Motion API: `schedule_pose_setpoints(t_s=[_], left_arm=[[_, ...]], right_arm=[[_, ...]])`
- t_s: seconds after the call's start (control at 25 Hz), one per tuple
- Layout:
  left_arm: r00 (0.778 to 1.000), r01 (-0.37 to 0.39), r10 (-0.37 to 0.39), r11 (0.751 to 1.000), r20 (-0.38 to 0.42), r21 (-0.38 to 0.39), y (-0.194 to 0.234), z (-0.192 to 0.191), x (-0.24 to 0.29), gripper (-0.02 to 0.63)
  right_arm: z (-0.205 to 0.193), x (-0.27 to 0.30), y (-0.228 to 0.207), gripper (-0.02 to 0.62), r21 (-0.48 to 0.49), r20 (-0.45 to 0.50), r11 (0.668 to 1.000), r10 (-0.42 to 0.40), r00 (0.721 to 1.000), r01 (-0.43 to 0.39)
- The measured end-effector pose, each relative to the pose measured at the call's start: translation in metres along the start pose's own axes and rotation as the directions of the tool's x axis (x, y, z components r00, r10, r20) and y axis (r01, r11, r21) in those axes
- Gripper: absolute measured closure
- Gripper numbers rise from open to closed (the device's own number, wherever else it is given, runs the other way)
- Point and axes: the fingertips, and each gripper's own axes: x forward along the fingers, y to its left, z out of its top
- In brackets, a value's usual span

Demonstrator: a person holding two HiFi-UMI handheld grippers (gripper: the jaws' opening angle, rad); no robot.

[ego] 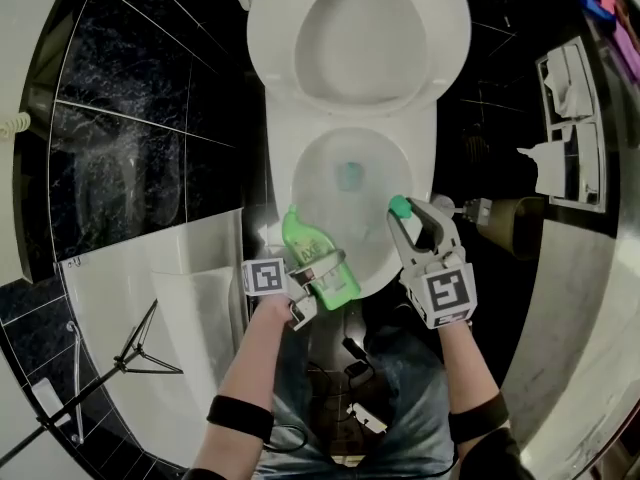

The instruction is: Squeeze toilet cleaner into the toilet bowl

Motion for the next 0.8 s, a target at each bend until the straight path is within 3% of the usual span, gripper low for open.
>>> schedule_pose_setpoints(t_s=[0.32,0.48,0.64,0.72,0.8], left_arm=[[0.996,-0.014,0.021,0.996,-0.081,0.088,-0.006,0.051,0.016,0.435],[0.992,0.010,0.005,0.993,-0.129,0.117,-0.014,0.064,0.032,0.434],[0.983,-0.030,0.048,0.994,-0.177,0.105,-0.015,0.064,0.046,0.434],[0.978,-0.001,0.034,0.988,-0.207,0.157,-0.023,0.065,0.057,0.434],[0.970,-0.010,0.066,0.972,-0.233,0.233,-0.027,0.066,0.065,0.433]], right_arm=[[-0.001,0.011,-0.009,0.445,0.015,-0.002,0.999,-0.041,0.999,0.041],[0.002,0.012,-0.016,0.445,0.021,0.005,0.998,-0.062,0.998,0.062],[0.002,0.007,-0.025,0.445,0.030,0.011,0.996,-0.087,0.996,0.086],[0.002,0.003,-0.030,0.445,0.033,0.012,0.995,-0.097,0.995,0.097],[0.001,-0.001,-0.035,0.443,0.038,0.015,0.993,-0.109,0.994,0.108]])
